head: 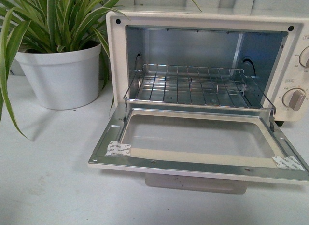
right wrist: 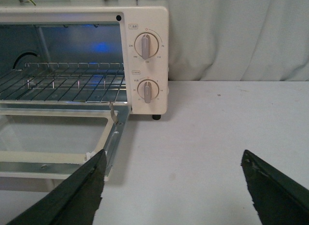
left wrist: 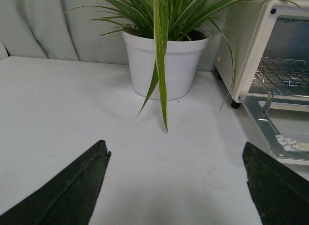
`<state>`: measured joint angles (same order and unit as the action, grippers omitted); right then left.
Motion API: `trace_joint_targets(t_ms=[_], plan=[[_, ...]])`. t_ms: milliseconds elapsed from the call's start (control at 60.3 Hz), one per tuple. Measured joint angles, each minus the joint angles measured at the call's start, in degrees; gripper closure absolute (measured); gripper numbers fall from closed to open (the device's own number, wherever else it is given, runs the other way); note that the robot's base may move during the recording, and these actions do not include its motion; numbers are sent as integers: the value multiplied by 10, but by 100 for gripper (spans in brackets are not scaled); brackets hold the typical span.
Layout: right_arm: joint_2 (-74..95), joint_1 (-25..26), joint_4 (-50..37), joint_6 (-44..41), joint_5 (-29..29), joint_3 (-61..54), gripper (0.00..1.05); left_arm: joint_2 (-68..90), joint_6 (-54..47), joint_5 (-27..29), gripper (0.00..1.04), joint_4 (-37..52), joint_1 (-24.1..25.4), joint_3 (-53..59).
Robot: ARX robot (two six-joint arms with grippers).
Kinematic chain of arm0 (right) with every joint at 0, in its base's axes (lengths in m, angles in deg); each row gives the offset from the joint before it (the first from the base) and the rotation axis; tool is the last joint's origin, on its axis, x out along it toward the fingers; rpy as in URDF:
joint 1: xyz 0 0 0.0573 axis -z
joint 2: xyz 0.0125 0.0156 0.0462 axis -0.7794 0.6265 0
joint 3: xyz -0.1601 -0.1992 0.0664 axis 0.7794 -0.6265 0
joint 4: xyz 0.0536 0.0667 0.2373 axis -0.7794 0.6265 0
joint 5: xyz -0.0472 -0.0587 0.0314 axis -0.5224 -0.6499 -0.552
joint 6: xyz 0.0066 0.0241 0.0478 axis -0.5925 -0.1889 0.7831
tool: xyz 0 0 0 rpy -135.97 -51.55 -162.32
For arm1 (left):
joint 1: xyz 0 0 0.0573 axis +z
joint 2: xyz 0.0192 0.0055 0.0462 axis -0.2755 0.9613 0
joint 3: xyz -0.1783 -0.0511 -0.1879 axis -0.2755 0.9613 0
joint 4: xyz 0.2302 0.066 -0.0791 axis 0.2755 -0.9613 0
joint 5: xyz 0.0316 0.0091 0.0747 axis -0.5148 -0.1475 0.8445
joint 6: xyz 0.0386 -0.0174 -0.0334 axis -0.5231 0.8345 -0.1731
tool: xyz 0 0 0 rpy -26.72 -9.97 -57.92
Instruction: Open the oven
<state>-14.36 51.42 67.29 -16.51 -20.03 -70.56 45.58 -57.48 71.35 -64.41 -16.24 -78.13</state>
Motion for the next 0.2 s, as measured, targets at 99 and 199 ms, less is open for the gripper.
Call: trace_joint_targets(t_ms=[99, 199], plan=[[0, 0, 0, 0, 0, 0, 9, 0, 0, 0, 7, 0, 0, 0], [0, 0, 0, 0, 0, 0, 9, 0, 0, 0, 6, 0, 0, 0]])
